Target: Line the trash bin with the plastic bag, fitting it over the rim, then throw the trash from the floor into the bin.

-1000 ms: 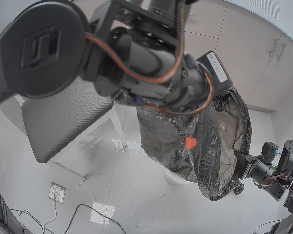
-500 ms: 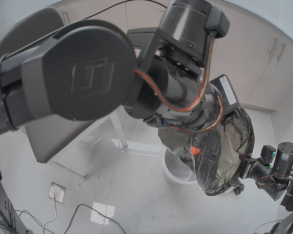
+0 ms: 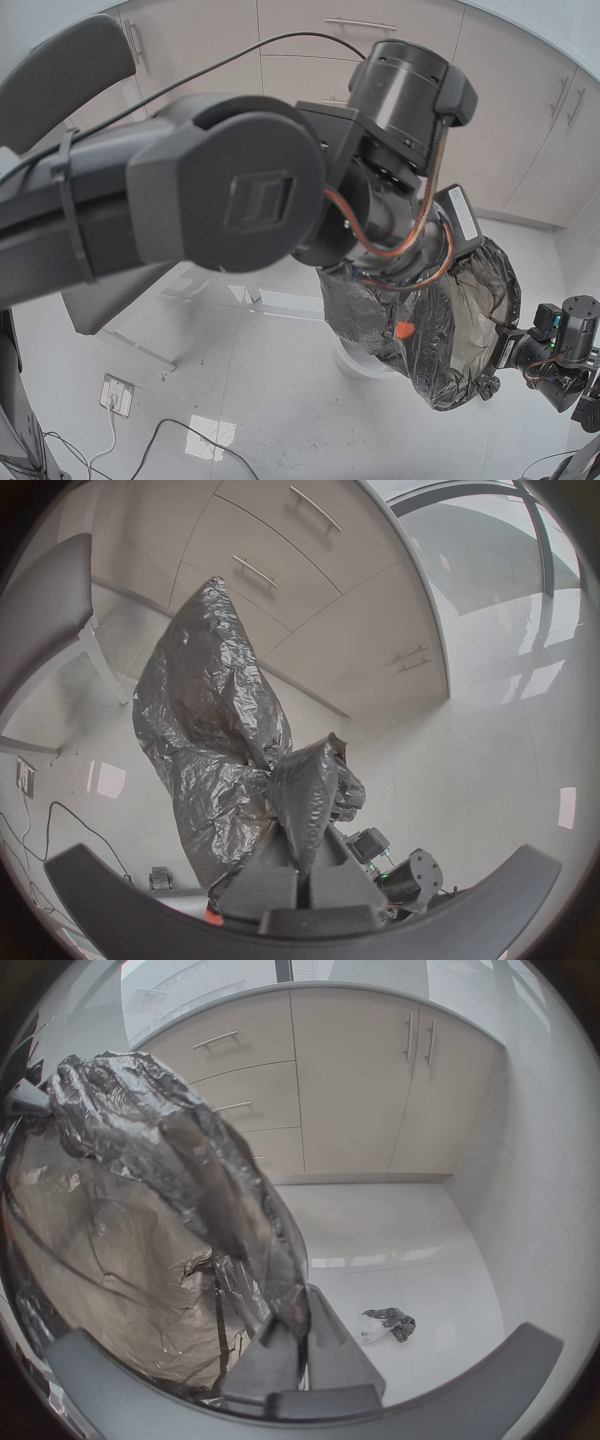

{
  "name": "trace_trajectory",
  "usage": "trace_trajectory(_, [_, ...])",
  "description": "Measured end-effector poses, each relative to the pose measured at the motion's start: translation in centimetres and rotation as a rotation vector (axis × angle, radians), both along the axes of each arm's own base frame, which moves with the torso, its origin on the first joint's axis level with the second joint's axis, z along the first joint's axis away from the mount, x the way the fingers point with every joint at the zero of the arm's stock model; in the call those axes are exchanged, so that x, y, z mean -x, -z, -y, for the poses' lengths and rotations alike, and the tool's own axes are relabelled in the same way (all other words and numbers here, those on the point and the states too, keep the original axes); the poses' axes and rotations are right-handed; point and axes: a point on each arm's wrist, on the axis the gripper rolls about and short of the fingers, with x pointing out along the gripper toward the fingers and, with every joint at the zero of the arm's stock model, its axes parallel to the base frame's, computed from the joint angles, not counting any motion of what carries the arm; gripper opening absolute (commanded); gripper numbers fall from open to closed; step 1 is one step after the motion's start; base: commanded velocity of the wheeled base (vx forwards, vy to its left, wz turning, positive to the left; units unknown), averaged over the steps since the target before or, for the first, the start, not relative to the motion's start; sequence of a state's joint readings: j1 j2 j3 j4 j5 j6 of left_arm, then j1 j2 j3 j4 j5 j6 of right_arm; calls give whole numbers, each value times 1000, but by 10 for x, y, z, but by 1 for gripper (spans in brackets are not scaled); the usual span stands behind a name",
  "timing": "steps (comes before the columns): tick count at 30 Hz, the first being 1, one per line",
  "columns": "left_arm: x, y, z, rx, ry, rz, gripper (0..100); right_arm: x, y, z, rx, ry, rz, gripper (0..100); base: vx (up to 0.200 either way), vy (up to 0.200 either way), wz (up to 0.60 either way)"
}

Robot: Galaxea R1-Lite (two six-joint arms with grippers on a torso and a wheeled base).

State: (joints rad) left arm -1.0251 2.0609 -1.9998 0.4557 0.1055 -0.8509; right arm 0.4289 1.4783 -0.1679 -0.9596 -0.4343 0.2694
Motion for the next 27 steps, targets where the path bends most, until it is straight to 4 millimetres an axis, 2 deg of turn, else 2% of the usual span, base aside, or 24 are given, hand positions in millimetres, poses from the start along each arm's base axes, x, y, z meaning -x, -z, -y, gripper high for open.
trace_trajectory(12, [-4,35,23,-69,19,-42,0,-6,14,3,18,38,-60,0,0,0,0])
trace_trajectory(24, [-9,53,34,-95,27,-57,0,-21,16,11,-1,109,-50,0,0,0,0])
trace_trajectory(27, [-10,57,35,-103,29,-58,0,-25,13,11,-20,120,-2,0,0,0,0])
